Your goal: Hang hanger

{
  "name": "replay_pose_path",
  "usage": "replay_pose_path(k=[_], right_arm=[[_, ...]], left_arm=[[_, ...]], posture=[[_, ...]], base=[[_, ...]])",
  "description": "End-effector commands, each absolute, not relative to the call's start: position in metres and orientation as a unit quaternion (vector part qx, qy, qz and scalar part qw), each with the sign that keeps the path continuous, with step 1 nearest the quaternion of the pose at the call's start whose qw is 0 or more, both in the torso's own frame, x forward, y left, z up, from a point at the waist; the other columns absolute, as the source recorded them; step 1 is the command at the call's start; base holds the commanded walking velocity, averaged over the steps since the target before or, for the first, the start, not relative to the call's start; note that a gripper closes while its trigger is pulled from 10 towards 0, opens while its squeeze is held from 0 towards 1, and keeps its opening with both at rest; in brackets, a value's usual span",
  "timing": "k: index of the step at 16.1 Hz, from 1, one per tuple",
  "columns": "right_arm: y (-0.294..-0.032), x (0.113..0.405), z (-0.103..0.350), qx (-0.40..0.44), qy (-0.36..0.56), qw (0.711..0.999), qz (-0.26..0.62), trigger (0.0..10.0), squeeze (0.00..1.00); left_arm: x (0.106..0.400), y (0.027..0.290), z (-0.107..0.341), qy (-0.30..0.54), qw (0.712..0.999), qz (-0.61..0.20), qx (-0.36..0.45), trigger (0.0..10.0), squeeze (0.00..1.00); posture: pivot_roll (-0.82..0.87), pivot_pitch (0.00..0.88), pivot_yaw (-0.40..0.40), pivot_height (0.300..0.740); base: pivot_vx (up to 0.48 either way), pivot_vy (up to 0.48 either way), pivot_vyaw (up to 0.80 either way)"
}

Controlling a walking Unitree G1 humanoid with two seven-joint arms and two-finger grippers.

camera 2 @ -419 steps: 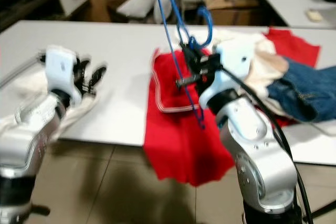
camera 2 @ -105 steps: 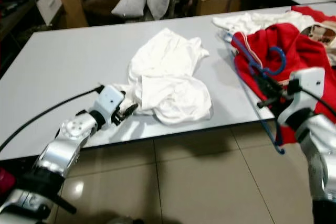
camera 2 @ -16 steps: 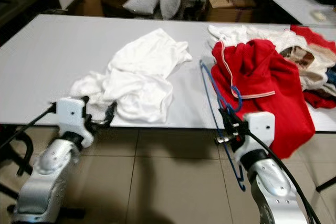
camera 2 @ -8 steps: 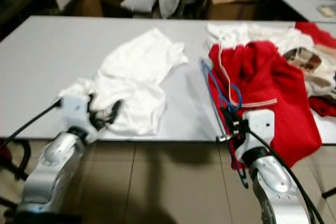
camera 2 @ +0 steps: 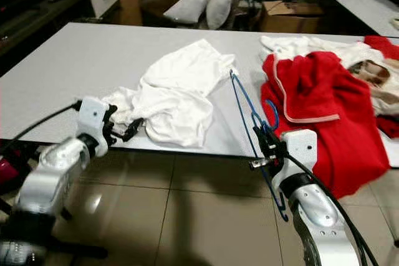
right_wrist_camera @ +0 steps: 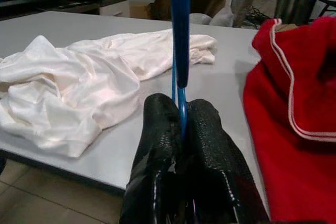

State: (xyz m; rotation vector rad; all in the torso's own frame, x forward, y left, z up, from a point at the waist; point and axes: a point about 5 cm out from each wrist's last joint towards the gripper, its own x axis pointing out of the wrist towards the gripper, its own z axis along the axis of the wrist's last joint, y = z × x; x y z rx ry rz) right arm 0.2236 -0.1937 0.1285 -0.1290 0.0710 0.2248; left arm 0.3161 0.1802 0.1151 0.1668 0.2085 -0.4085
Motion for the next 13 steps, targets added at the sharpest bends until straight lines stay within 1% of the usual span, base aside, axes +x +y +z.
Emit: replay_pose_path(k=[1,2,3,4,6,7,8,9,11,12,13], right_arm=[[-0.194,0.224,0.13,-0.07,0.031,0.991,0.107,10.0,0.0],[-0.193,0.224,0.13,-0.066,0.031,0.992,0.106,10.0,0.0],[-0.192,0.224,0.129,-0.066,0.031,0.992,0.105,10.0,0.0],[-0.19,0.224,0.129,-0.064,0.031,0.992,0.107,10.0,0.0],[-0.189,0.224,0.129,-0.06,0.03,0.992,0.105,10.0,0.0],[-0.189,0.224,0.128,-0.059,0.03,0.993,0.102,10.0,0.0],[-0.187,0.222,0.127,-0.059,0.032,0.993,0.102,10.0,0.0],[-0.185,0.22,0.126,-0.058,0.033,0.993,0.101,10.0,0.0],[-0.184,0.219,0.125,-0.057,0.034,0.993,0.098,10.0,0.0],[-0.184,0.219,0.125,-0.056,0.034,0.993,0.095,10.0,0.0],[-0.185,0.219,0.126,-0.056,0.033,0.993,0.094,10.0,0.0]], left_arm=[[0.322,0.182,0.118,0.1,0.966,-0.22,0.089,10.0,0.0],[0.331,0.182,0.12,0.1,0.961,-0.249,0.069,10.0,0.0],[0.334,0.182,0.121,0.1,0.959,-0.258,0.065,10.0,0.0],[0.341,0.184,0.118,0.112,0.955,-0.261,0.089,10.0,0.0],[0.347,0.184,0.118,0.118,0.952,-0.262,0.11,10.0,0.0],[0.352,0.183,0.118,0.118,0.949,-0.262,0.127,7.5,0.0],[0.356,0.181,0.115,0.127,0.943,-0.265,0.154,5.4,0.0],[0.358,0.179,0.111,0.137,0.938,-0.262,0.184,3.9,0.0],[0.363,0.178,0.109,0.136,0.939,-0.251,0.194,3.9,0.0],[0.363,0.176,0.108,0.137,0.938,-0.251,0.197,3.7,0.0],[0.365,0.175,0.107,0.136,0.938,-0.251,0.199,2.7,0.0]], posture=[[0.04,0.0,0.053,0.74],[0.05,0.0,0.054,0.74],[0.05,0.0,0.055,0.74],[0.05,0.0,0.062,0.74],[0.05,0.0,0.072,0.74],[0.05,0.0,0.074,0.74],[0.05,0.0,0.081,0.74],[0.04,0.0,0.091,0.74],[0.04,0.0,0.096,0.74],[0.03,0.0,0.098,0.74],[0.03,0.0,0.102,0.74]], base=[[0.0,0.0,0.0],[0.0,0.0,0.0],[0.0,0.0,0.0],[0.0,0.0,0.0],[0.0,0.0,0.0],[0.0,0.0,0.0],[0.0,0.0,0.0],[0.0,0.0,0.0],[0.0,0.0,0.0],[0.0,0.0,0.0],[0.0,0.0,0.0]])
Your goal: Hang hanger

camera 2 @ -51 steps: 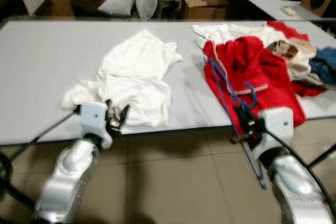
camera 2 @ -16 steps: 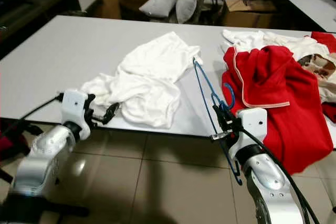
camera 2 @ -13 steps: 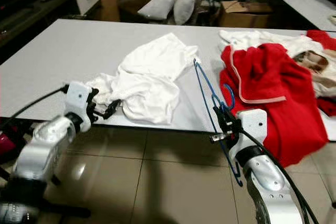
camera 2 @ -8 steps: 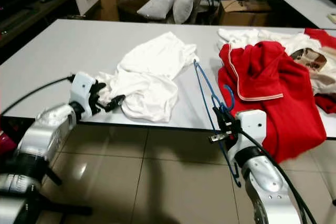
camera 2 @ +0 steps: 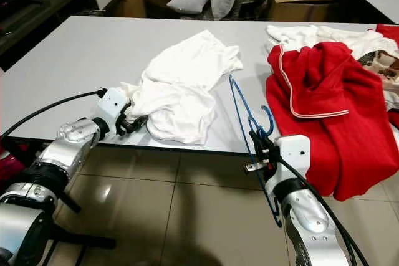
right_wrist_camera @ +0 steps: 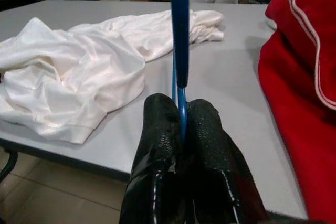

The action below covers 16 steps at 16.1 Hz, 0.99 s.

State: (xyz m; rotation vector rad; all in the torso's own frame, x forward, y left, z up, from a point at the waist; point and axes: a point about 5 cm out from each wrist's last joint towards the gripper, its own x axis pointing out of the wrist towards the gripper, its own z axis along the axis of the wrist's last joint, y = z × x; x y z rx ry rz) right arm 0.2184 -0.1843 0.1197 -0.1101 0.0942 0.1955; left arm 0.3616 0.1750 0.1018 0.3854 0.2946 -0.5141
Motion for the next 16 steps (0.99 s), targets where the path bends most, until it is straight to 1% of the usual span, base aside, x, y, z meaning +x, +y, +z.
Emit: replay_pose_path(k=[1,2,3,9,16], right_arm=[[-0.1842,0.2185,0.1258,-0.056,0.033,0.994,0.093,10.0,0.0],[-0.184,0.2186,0.1258,-0.056,0.033,0.994,0.093,10.0,0.0],[-0.1837,0.2187,0.1259,-0.057,0.032,0.994,0.092,10.0,0.0],[-0.1829,0.2189,0.1263,-0.057,0.029,0.994,0.089,10.0,0.0],[-0.1835,0.2181,0.1256,-0.058,0.029,0.994,0.086,10.0,0.0]], left_arm=[[0.3662,0.1737,0.1074,0.134,0.938,-0.25,0.201,2.4,0.0],[0.367,0.1733,0.108,0.133,0.939,-0.248,0.2,1.7,0.0],[0.3685,0.1727,0.109,0.131,0.939,-0.246,0.2,0.0,0.0],[0.3725,0.1713,0.1094,0.131,0.938,-0.237,0.215,0.0,0.0],[0.3751,0.1669,0.114,0.119,0.938,-0.247,0.211,0.0,0.0]], posture=[[0.03,0.0,0.103,0.74],[0.03,0.0,0.104,0.74],[0.03,0.0,0.106,0.74],[0.02,0.0,0.114,0.74],[0.02,0.0,0.117,0.74]], base=[[0.0,0.0,0.0],[0.0,0.0,0.0],[0.0,0.0,0.0],[0.0,0.0,0.0],[0.0,0.0,0.0]])
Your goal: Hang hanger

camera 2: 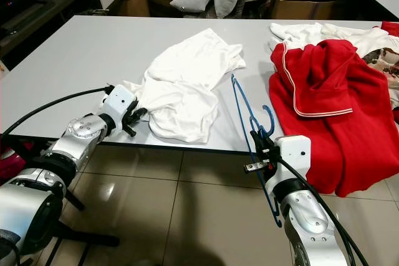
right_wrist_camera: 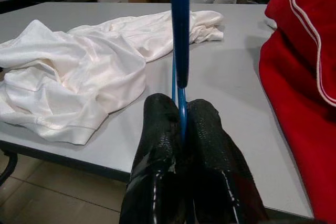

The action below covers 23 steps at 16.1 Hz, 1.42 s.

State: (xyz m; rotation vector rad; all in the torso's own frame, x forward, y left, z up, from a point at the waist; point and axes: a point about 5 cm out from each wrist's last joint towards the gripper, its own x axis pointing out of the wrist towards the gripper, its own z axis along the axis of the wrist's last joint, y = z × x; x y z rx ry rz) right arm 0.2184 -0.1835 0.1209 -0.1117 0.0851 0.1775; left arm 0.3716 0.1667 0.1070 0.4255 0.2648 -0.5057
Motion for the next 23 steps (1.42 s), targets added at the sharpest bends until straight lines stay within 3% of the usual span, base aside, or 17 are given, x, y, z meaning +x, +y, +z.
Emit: replay_pose_path(k=[1,7,11,17,21,23], right_arm=[[-0.183,0.218,0.126,-0.058,0.028,0.994,0.087,10.0,0.0],[-0.183,0.218,0.126,-0.063,0.027,0.994,0.089,10.0,0.0],[-0.19,0.207,0.137,-0.082,0.016,0.986,0.145,10.0,0.0],[-0.184,0.177,0.153,-0.074,0.023,0.951,0.299,10.0,0.0],[-0.173,0.171,0.153,-0.062,0.034,0.937,0.343,10.0,0.0],[-0.161,0.18,0.145,-0.069,0.048,0.936,0.341,10.0,0.0]], left_arm=[[0.375,0.167,0.115,0.118,0.938,-0.248,0.21,0.0,0.0],[0.376,0.166,0.117,0.113,0.94,-0.254,0.199,0.0,0.0],[0.391,0.155,0.152,0.057,0.944,-0.262,0.192,0.0,0.0],[0.41,0.107,0.236,-0.069,0.925,-0.313,0.205,0.0,0.0],[0.41,0.085,0.251,-0.092,0.913,-0.337,0.212,0.0,0.0],[0.404,0.053,0.263,-0.122,0.89,-0.387,0.207,0.0,0.0]], posture=[[0.02,0.0,0.116,0.74],[0.02,0.0,0.115,0.74],[0.03,0.0,0.121,0.74],[0.02,0.0,0.133,0.74],[0.02,0.0,0.131,0.74],[0.03,0.0,0.132,0.74]], base=[[0.0,0.0,0.0],[0.0,0.0,0.0],[0.0,0.0,0.0],[0.0,0.0,0.0],[0.0,0.0,0.0],[0.0,0.0,0.0]])
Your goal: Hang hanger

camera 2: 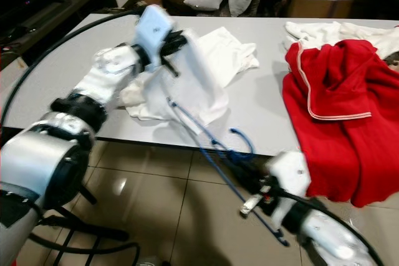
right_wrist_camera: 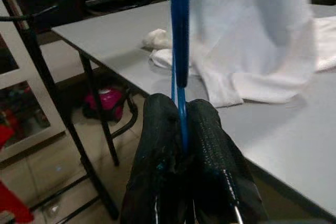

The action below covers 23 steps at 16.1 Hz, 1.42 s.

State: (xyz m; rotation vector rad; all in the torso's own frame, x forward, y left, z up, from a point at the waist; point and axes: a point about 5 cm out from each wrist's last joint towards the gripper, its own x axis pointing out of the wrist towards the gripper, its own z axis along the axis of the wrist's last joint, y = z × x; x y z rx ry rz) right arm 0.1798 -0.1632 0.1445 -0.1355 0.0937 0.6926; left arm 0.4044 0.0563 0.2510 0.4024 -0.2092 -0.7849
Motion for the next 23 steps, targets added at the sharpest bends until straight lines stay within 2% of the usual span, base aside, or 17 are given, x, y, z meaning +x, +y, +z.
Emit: replay_pose_path(k=[1,3,7,8,11,12,16,18,19,20,21,23], right_arm=[[-0.158,0.183,0.141,-0.071,0.055,0.939,0.331,10.0,0.0],[-0.157,0.184,0.138,-0.071,0.063,0.942,0.323,10.0,0.0],[-0.163,0.176,0.118,-0.103,0.123,0.935,0.316,10.0,0.0],[-0.166,0.178,0.116,-0.106,0.128,0.938,0.303,10.0,0.0],[-0.167,0.192,0.123,-0.097,0.1,0.954,0.267,10.0,0.0],[-0.166,0.201,0.127,-0.079,0.086,0.961,0.251,10.0,0.0],[-0.146,0.204,0.134,-0.062,0.057,0.95,0.302,10.0,0.0],[-0.152,0.213,0.131,-0.06,0.054,0.965,0.251,10.0,0.0],[-0.157,0.215,0.133,-0.046,0.051,0.972,0.227,10.0,0.0],[-0.161,0.214,0.132,-0.033,0.053,0.975,0.215,10.0,0.0],[-0.163,0.211,0.129,-0.034,0.065,0.974,0.213,10.0,0.0],[-0.163,0.207,0.122,-0.044,0.084,0.971,0.218,10.0,0.0]], left_arm=[[0.401,0.045,0.266,-0.131,0.884,-0.4,0.204,0.0,0.0],[0.401,0.042,0.269,-0.138,0.881,-0.402,0.208,0.0,0.0],[0.407,0.062,0.282,-0.143,0.898,-0.366,0.197,0.0,0.0],[0.406,0.06,0.285,-0.148,0.895,-0.373,0.194,0.0,0.0],[0.4,0.036,0.281,-0.153,0.879,-0.411,0.187,0.0,0.0],[0.392,0.014,0.272,-0.149,0.867,-0.443,0.174,0.0,0.0],[0.376,-0.019,0.247,-0.127,0.846,-0.495,0.15,0.0,0.0],[0.368,-0.031,0.242,-0.124,0.834,-0.52,0.134,0.0,0.0],[0.365,-0.035,0.239,-0.115,0.828,-0.534,0.128,10.0,0.0],[0.361,-0.038,0.234,-0.104,0.814,-0.557,0.124,10.0,0.0],[0.357,-0.04,0.228,-0.092,0.797,-0.584,0.121,10.0,1.0],[0.35,-0.044,0.219,-0.074,0.777,-0.613,0.122,10.0,1.0]], posture=[[0.02,0.0,0.133,0.74],[0.02,0.0,0.135,0.74],[0.03,0.0,0.139,0.74],[0.03,0.0,0.139,0.74],[0.03,0.0,0.136,0.74],[0.03,0.0,0.138,0.74],[0.02,0.0,0.152,0.74],[0.02,0.0,0.146,0.74],[0.03,0.0,0.137,0.74],[0.02,0.0,0.132,0.74],[0.02,0.0,0.131,0.74],[0.02,0.0,0.128,0.74]], base=[[0.0,0.0,0.0],[0.0,0.0,0.0],[0.0,0.0,0.0],[0.0,0.0,0.0],[0.0,0.0,0.0],[0.0,0.0,0.0],[0.0,0.0,0.0],[0.0,0.0,0.0],[0.0,0.0,0.0],[0.0,0.0,0.0],[0.0,0.0,0.0],[0.0,0.0,0.0]])
